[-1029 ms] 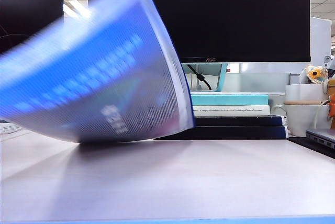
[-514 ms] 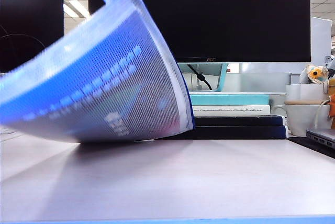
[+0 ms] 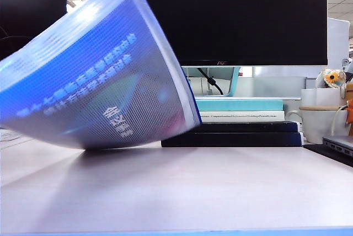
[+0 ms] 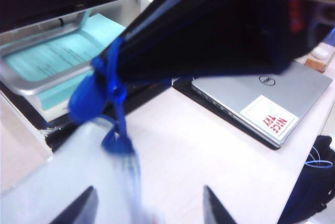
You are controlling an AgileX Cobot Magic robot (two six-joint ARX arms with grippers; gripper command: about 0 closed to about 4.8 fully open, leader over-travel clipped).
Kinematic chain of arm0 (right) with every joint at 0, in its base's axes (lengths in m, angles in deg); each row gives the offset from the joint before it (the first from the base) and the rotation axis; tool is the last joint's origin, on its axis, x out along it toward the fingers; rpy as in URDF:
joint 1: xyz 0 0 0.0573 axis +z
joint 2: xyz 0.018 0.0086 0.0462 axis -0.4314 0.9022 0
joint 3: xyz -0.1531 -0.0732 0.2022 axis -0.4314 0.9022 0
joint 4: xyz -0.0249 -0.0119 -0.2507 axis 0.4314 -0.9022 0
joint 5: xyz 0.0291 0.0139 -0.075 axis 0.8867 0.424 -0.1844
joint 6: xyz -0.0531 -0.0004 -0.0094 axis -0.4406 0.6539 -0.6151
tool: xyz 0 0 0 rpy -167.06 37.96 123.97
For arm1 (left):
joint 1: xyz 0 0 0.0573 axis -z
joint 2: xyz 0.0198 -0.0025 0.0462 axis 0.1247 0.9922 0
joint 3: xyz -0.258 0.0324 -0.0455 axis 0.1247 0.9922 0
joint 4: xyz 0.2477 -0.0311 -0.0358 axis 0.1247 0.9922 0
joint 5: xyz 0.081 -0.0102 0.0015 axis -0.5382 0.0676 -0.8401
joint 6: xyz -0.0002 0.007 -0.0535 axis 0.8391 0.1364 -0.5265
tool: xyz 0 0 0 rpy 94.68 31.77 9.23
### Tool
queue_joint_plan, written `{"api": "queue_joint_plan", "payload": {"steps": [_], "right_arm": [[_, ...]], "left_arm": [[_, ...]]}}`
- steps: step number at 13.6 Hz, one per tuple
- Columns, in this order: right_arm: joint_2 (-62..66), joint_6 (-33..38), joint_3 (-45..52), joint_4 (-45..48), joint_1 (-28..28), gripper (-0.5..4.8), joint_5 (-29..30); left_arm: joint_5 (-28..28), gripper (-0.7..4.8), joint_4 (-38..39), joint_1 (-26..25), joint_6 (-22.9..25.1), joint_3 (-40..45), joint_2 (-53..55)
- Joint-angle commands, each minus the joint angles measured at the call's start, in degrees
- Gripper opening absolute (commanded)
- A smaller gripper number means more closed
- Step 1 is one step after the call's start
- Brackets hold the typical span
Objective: Pick up the transparent plastic file bag with a blue zipper and close its zipper.
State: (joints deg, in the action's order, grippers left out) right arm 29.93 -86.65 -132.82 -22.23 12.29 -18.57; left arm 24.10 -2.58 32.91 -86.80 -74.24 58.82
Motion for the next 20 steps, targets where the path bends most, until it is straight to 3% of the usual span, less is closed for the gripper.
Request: {"api": "queue_joint_plan", "payload": {"steps": [1,3,4,6,7,12,15,20], "right_arm": [[-0.2,0.3,-0.3,2.1,2.1,-0.01,0.6],[-0.2,0.2,-0.3,2.6,3.0,-0.01,0.2],[-0.2,0.2,-0.3,2.4,3.0,-0.01,-0.8],[-0.2,0.2,-0.3,1.9,3.0,-0.01,-0.7],[-0.2,0.2,-0.3,1.8,2.9,-0.01,-0.7],[-0.1,-7.5,-0.3,-9.7,0.2,-0.01,-15.0],[0.9,-8.2,-0.2,-11.4,-5.2,-0.01,-16.5],[4.9,-10.3,-0.2,-12.9,-5.8,-0.01,-18.8]], "left_arm": [[-0.1,2.68,-0.8,0.0,0.0,-0.2,1.2],[-0.1,2.52,-0.3,0.0,0.1,-0.2,1.8],[-0.1,1.55,-0.1,0.0,0.1,-0.2,1.7],[-1.3,0.24,-0.3,0.0,0.7,-0.2,1.7],[-2.7,-0.06,-0.2,0.0,2.1,-0.2,1.7],[-2.6,-0.06,0.1,0.0,3.9,-0.2,1.7],[-2.4,-0.06,0.1,0.0,4.1,-0.2,0.1],[-2.7,-0.06,1.7,-0.1,5.4,-0.2,-5.6]]}}
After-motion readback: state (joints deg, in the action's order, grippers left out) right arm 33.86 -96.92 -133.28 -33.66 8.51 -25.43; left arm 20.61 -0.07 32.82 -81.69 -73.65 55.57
